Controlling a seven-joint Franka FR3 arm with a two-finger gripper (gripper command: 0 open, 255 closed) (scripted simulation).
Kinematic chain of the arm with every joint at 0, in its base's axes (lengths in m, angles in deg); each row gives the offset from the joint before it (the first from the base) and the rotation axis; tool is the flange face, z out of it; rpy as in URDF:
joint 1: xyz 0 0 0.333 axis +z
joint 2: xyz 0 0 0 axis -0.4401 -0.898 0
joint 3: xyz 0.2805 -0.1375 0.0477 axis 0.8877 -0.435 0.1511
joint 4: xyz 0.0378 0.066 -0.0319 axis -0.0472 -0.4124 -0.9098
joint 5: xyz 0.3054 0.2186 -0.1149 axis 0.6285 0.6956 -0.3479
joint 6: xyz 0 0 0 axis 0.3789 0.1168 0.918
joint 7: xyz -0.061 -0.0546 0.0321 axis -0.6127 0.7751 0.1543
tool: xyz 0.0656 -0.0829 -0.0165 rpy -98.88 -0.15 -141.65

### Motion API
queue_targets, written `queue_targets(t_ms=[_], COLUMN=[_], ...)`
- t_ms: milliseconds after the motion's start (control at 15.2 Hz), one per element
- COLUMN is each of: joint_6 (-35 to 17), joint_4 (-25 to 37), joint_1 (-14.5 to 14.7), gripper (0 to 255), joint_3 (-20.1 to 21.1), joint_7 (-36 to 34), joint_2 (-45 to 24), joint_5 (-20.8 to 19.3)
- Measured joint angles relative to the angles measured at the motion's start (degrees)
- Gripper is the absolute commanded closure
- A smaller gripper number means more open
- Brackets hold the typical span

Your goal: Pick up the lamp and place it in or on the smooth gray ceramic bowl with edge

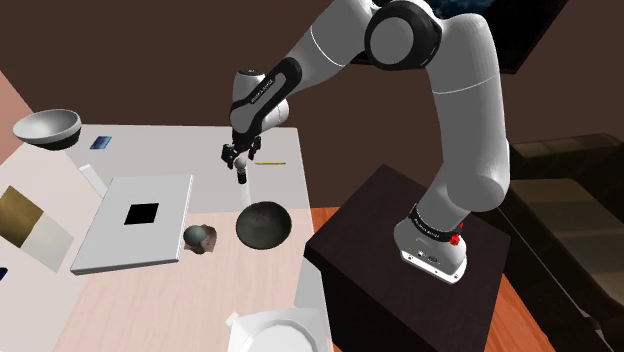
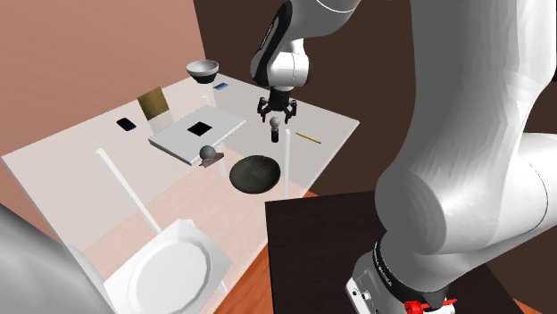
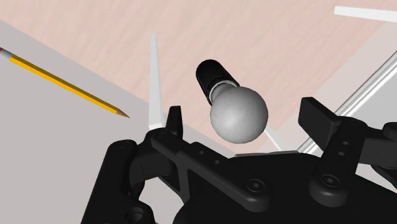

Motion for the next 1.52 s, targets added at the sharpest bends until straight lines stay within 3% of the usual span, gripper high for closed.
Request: queue_targets(t_ms=[726,1518], joint_6=[0.24,6.16], joint_4=[-0.01,-1.05], joint_1=[0.02,0.07], gripper=[255,255], joint_3=[-0.02,-0.25], joint_7=[-0.06,-1.12], joint_2=[0.25,7.28], joint_5=[-0.02,-0.37])
